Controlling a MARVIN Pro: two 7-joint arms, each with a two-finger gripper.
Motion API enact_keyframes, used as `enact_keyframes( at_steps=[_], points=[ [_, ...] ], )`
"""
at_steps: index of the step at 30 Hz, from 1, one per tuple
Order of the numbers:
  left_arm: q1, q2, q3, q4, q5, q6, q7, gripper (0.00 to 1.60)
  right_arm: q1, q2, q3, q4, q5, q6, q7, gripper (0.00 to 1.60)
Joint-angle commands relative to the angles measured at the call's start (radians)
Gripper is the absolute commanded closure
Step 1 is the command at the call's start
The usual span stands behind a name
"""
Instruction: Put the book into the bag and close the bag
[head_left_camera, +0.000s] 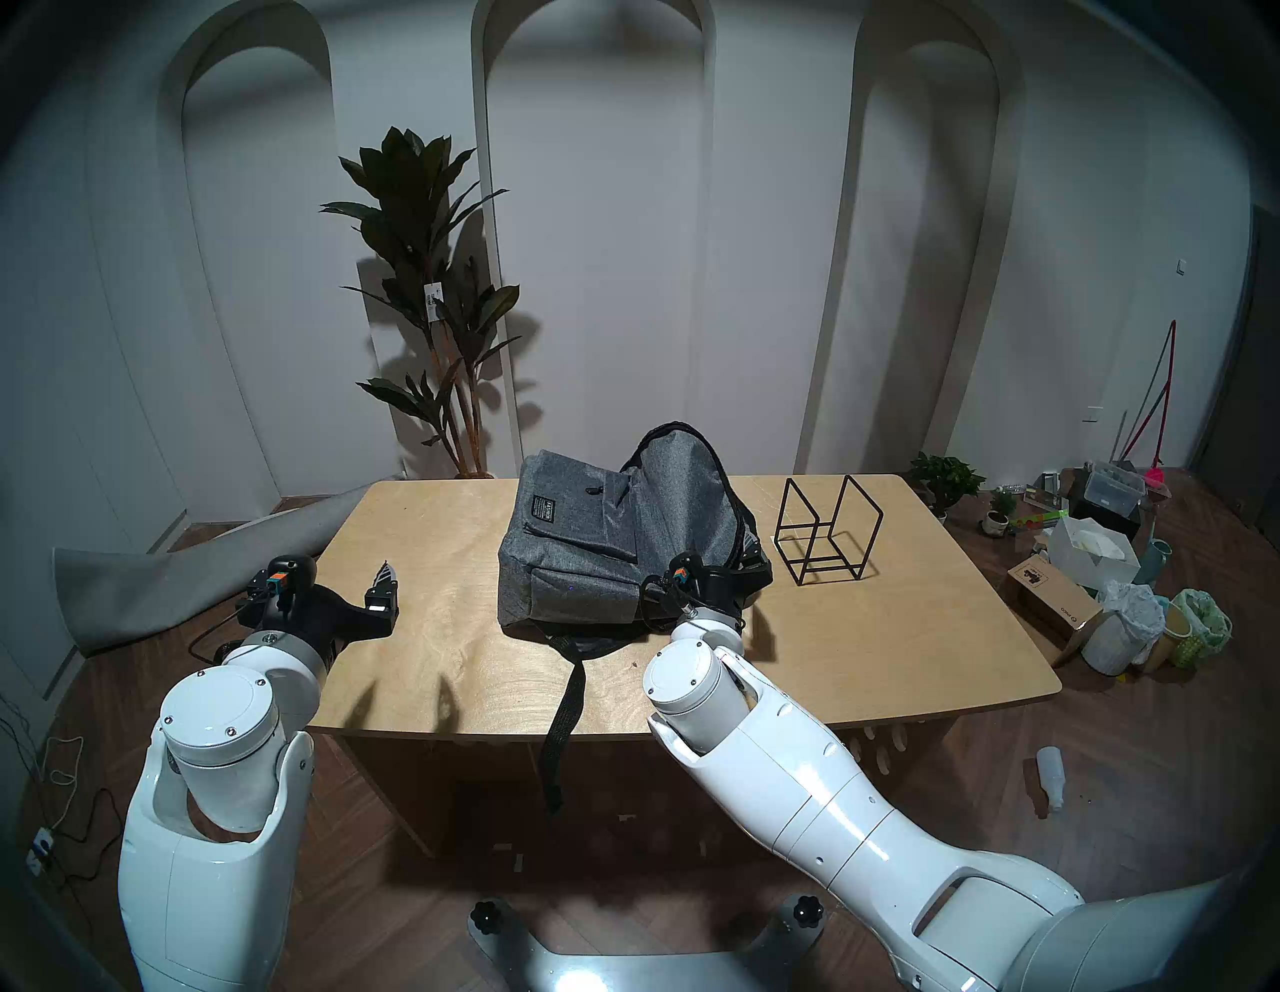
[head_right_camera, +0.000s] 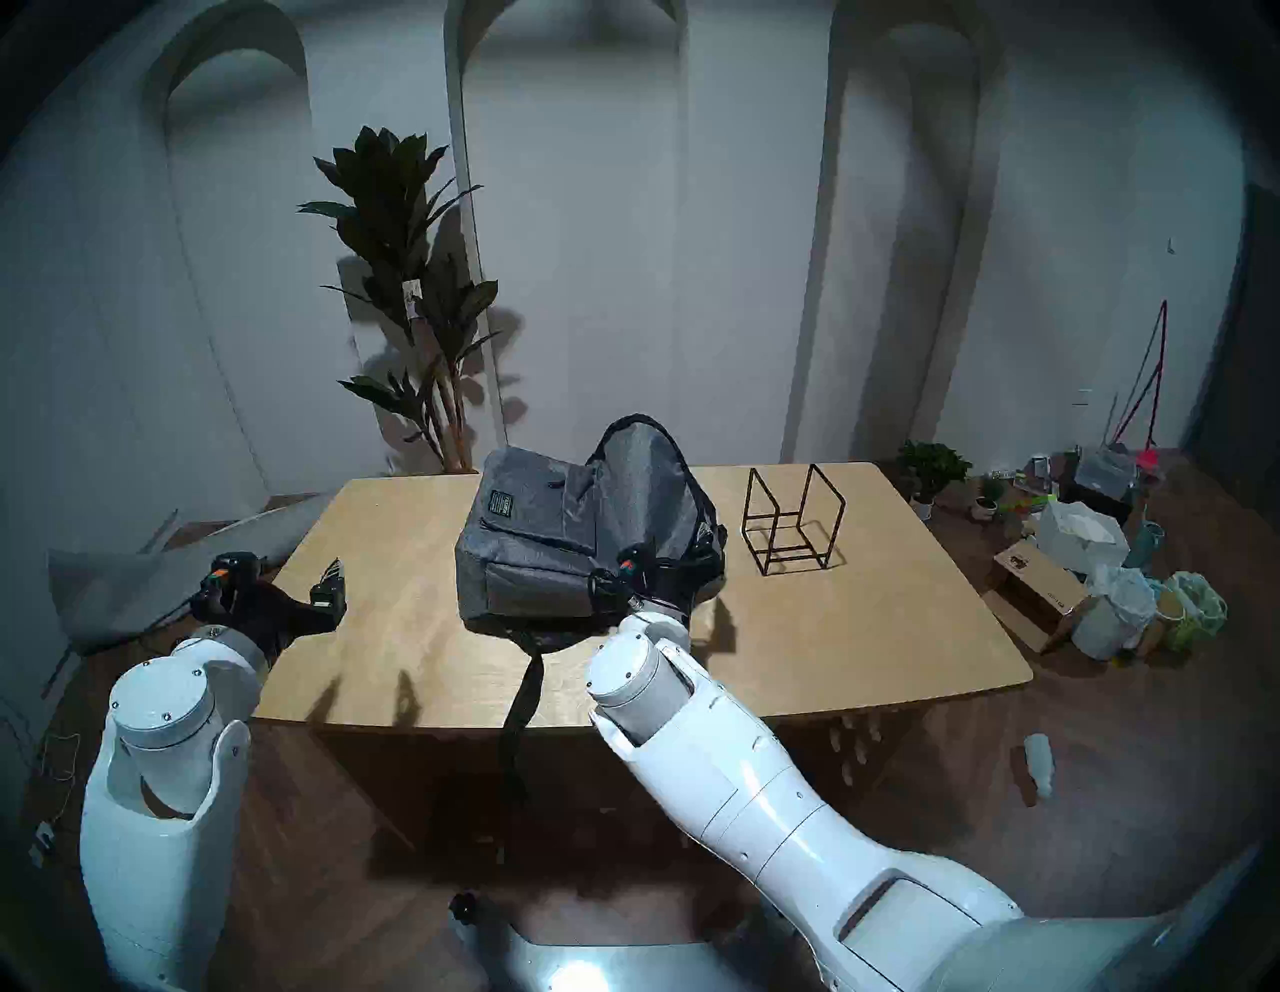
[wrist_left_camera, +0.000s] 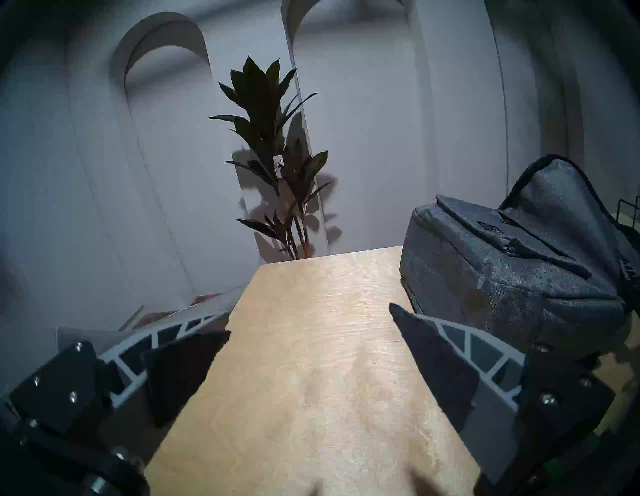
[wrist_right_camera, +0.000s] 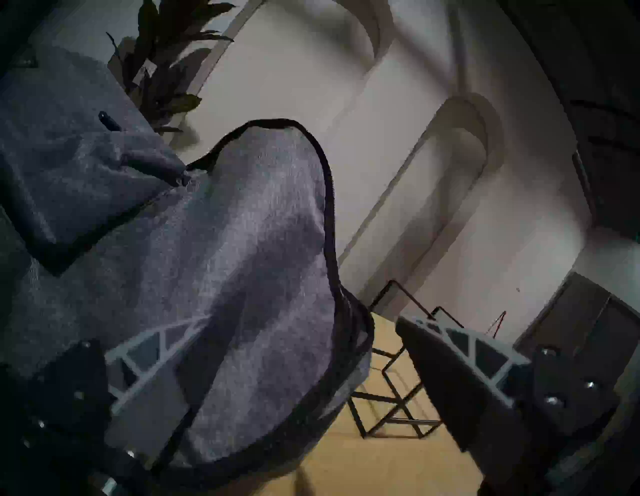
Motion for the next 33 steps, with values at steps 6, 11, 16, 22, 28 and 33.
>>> enact_keyframes(
  at_steps=[6, 11, 16, 22, 28, 33],
  points=[
    [-0.015, 0.002, -0.004, -0.017, -0.001, -0.007, 0.001, 0.00, 0.003, 0.042, 0.042, -0.175, -0.002, -0.026, -0.032, 0.00],
    [-0.022, 0.004, -0.002, -0.008, -0.004, -0.009, -0.004, 0.00, 0.029, 0.048, 0.063, -0.232, 0.005, -0.065, -0.024, 0.00],
    [-0.026, 0.005, -0.001, -0.004, -0.005, -0.012, -0.008, 0.00, 0.101, -0.007, 0.057, -0.159, 0.033, -0.054, 0.024, 0.00],
    [-0.022, 0.000, -0.003, -0.007, -0.005, -0.010, -0.011, 0.00, 0.152, -0.083, 0.054, -0.078, 0.035, -0.033, 0.071, 0.00],
    [-0.015, -0.003, -0.006, -0.007, -0.006, -0.008, -0.011, 0.00, 0.207, -0.140, 0.039, -0.018, 0.046, -0.016, 0.104, 0.00],
    [-0.011, -0.007, -0.011, -0.005, -0.007, -0.007, -0.010, 0.00, 0.257, -0.193, 0.039, 0.060, 0.064, 0.019, 0.125, 0.00]
  ],
)
